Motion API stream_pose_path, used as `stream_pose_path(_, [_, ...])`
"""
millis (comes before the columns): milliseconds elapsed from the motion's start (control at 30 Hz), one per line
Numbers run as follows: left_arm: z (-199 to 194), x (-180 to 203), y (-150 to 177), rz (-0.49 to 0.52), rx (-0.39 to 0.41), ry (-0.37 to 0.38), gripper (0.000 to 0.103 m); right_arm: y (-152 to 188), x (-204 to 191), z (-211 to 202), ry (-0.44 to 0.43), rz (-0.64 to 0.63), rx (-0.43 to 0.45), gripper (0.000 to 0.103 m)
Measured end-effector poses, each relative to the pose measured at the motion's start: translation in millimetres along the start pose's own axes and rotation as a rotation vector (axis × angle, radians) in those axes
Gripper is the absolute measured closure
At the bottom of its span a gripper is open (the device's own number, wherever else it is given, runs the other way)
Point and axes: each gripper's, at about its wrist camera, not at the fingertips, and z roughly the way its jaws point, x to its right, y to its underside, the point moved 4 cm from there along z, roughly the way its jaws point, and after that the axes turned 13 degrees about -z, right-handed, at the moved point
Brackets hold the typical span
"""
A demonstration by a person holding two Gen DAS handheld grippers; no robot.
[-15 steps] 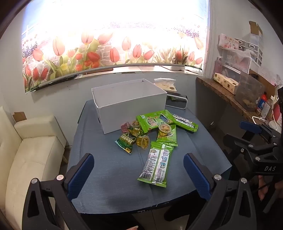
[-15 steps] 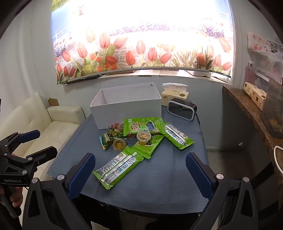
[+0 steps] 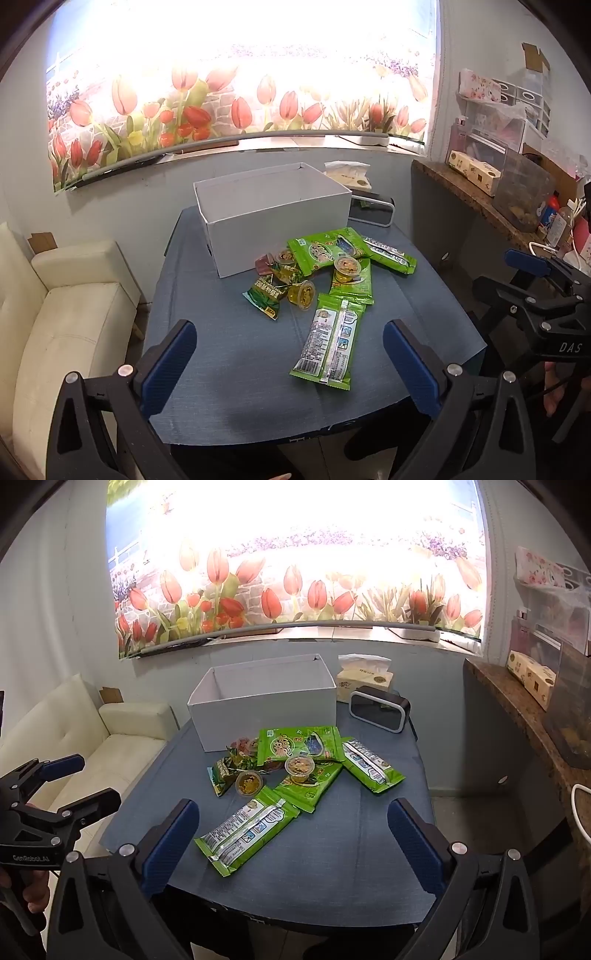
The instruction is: Organize snacks
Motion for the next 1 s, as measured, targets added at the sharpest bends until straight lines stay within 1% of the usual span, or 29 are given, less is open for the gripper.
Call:
stream_pose_path(200, [1.2, 0.0, 0.1, 0.005, 0.000, -0.004, 0.000, -1.2, -2.5, -1.7, 0.000, -0.018, 0.014, 0.000])
stream_pose_path(300, [0.3, 0.8, 0.4, 0.004, -0.001, 0.010, 0.000, -2.3, -4.3, -1.0, 0.004, -0.032, 0.011, 0.000])
stream_pose_path(400, [-0.6, 1.9, 0.6, 0.010, 0.007, 0.000, 0.000, -2.7, -4.8, 0.4, 0.014, -0.038, 0.007, 0.000])
stream_pose_path(700, [-1.7, -2.9, -0.9, -0.015, 0.003, 0.004, 0.000, -2.5, -1.8, 0.9, 0.018, -0.026, 0.003, 0.000])
stream_pose_path(1000, [-0.2, -2.3, -2.8, -0.016, 0.001, -0.008, 0.000, -2.8, 0.4, 0.0, 0.011, -0.016, 0.007, 0.000])
